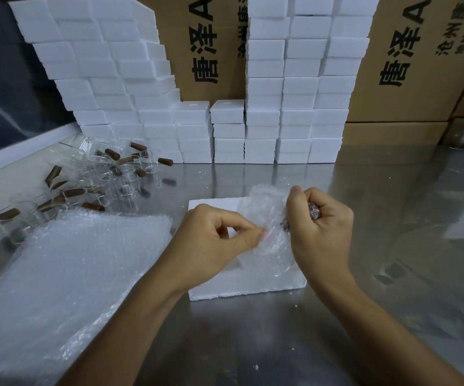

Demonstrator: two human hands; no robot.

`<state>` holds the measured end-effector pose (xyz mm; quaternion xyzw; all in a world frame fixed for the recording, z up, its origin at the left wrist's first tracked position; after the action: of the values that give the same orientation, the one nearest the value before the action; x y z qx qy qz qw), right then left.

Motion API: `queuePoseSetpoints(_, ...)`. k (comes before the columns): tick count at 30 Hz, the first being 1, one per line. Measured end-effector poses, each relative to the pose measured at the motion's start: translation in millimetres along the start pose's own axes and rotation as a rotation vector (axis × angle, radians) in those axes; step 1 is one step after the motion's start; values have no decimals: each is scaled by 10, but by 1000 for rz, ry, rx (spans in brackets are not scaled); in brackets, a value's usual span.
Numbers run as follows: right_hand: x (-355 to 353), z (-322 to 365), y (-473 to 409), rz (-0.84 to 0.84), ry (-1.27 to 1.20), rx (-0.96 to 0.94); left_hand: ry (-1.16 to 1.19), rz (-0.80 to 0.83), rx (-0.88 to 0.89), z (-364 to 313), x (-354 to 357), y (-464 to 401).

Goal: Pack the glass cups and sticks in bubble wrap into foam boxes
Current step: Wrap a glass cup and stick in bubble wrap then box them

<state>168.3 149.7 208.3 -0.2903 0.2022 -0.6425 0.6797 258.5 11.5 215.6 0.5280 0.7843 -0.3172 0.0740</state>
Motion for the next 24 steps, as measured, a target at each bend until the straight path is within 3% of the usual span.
queuePoseSetpoints(6,22,139,75,-22,57,-70,-170,250,-1,-18,108,56)
queuePoseSetpoints(9,1,148,79,-38,77,-104,-149,304,-59,-42,151,104)
queuePoseSetpoints(11,7,154,90,-37,60,-112,-308,293,3,-79,176,121)
queuePoseSetpoints(14,-3,111,62,-54,40,-55,-503,162,155,-159,183,117)
queuePoseSetpoints(17,-60,36,7,-96,0,7,-325,3,180,-224,150,122)
queuePoseSetpoints(21,-91,-100,-48,-157,-133,215,-183,-429,183,-207,32,159)
queuePoseSetpoints(22,-93,-133,-52,-164,-159,266,-138,-484,130,-171,38,167)
queuePoseSetpoints(24,-78,-175,-36,-139,-204,336,68,-427,-1,-82,136,134)
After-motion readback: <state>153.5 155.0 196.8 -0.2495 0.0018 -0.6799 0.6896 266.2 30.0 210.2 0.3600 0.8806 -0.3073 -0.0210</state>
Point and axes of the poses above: each hand's wrist, its own y-axis away from the middle knuckle, its own x-axis out of the palm, z = x × y, the point moved 6 cm from there along -y, towards the middle knuckle, and after that the axes turned 3 degrees about -z, right-handed, at the moved point
